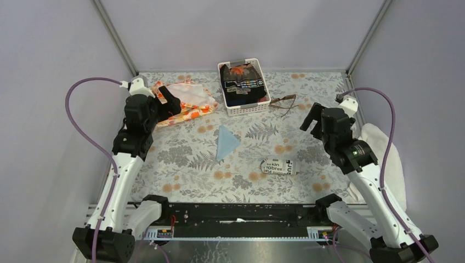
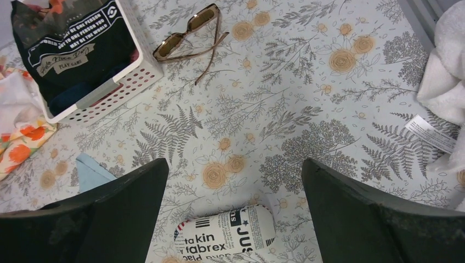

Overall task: Organize the sunglasses
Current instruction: Move the sunglasses case at the center of the board.

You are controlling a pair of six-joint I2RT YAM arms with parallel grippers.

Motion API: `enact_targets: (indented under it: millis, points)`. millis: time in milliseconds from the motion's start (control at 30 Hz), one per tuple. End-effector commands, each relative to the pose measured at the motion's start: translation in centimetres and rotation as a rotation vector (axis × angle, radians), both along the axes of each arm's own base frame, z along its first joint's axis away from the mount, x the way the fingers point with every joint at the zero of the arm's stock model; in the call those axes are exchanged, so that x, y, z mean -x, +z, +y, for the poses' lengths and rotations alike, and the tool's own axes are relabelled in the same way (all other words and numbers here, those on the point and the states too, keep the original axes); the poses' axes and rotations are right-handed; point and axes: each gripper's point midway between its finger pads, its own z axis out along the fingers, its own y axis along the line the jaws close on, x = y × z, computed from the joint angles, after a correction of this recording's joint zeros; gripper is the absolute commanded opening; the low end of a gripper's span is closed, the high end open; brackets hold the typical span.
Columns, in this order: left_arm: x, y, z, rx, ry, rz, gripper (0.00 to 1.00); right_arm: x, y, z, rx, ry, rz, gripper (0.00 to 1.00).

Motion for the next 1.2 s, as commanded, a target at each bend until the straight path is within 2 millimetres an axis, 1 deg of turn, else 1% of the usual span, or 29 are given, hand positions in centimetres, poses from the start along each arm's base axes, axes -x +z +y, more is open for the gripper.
enact_targets:
  millis: [0, 100, 200, 267, 367, 433, 467, 533, 567, 600, 633, 700, 767, 800, 867, 933, 1033, 1100, 1167]
  points:
    - [-0.1, 1.2, 0.2, 0.021, 0.021, -0.023, 0.99, -0.3, -0.8, -0.6, 0.008, -0.052, 0.026, 1.0]
    - [-0.1, 1.0, -1.1, 0.029, -0.055, 0.023, 0.99, -0.1, -1.6, -0.5, -0.002, -0.057, 0.04, 1.0]
    - [-0.1, -0.3, -2.5, 0.055, -0.125, 0.107, 0.99, 0.3, -2.5, -0.7, -0.003, -0.074, 0.064, 1.0]
    - [0.0, -1.3, -3.5, 0.088, -0.165, 0.136, 0.99, 0.6, -3.2, -1.3, -0.001, -0.119, 0.081, 1.0]
    - [0.4, -2.6, -4.7, 0.072, -0.205, 0.166, 0.99, 1.2, -4.3, -1.9, 0.006, -0.161, 0.123, 1.0]
    - [0.9, -3.7, -5.9, 0.038, -0.24, 0.188, 0.99, 1.5, -5.5, -1.3, -0.002, -0.136, 0.165, 1.0]
    - [1.3, -4.4, -6.8, 0.018, -0.261, 0.203, 0.99, 1.7, -6.2, -1.0, -0.019, -0.138, 0.191, 1.0]
    - [2.4, -6.6, -8.9, -0.025, -0.311, 0.253, 0.99, 2.3, -8.2, 0.0, -0.069, -0.135, 0.272, 1.0]
    - [2.9, -7.4, -10.1, -0.048, -0.334, 0.268, 0.99, 2.7, -9.4, 0.9, -0.109, -0.121, 0.327, 1.0]
    - [3.7, -8.7, -11.3, -0.076, -0.36, 0.295, 0.99, 3.2, -10.9, 2.0, -0.145, -0.093, 0.389, 1.0]
    - [4.0, -9.8, -12.0, -0.094, -0.366, 0.319, 0.99, 3.7, -12.2, 3.4, -0.198, -0.056, 0.456, 1.0]
    - [4.2, -10.9, -13.0, -0.09, -0.382, 0.349, 0.99, 4.9, -14.7, 4.7, -0.258, -0.051, 0.562, 1.0]
    - [4.3, -11.3, -14.1, -0.054, -0.407, 0.358, 0.99, 6.1, -16.9, 5.4, -0.308, -0.079, 0.634, 1.0]
    - [4.3, -11.2, -14.7, -0.033, -0.422, 0.354, 0.99, 6.6, -17.6, 5.6, -0.331, -0.095, 0.656, 1.0]
    - [4.4, -11.2, -15.5, -0.003, -0.445, 0.344, 0.99, 7.5, -18.9, 5.9, -0.373, -0.13, 0.691, 1.0]
    - [4.3, -11.3, -15.9, 0.007, -0.454, 0.344, 0.99, 8.1, -19.8, 6.1, -0.409, -0.156, 0.713, 1.0]
    - [4.3, -11.8, -16.1, -0.005, -0.46, 0.357, 0.99, 8.3, -20.7, 6.8, -0.474, -0.181, 0.718, 1.0]
    - [4.3, -11.9, -16.1, -0.008, -0.461, 0.362, 0.99, 7.9, -21.3, 7.3, -0.514, -0.196, 0.707, 1.0]
    - [4.3, -11.7, -16.1, -0.007, -0.462, 0.359, 0.99, 7.4, -21.6, 8.2, -0.565, -0.185, 0.703, 1.0]
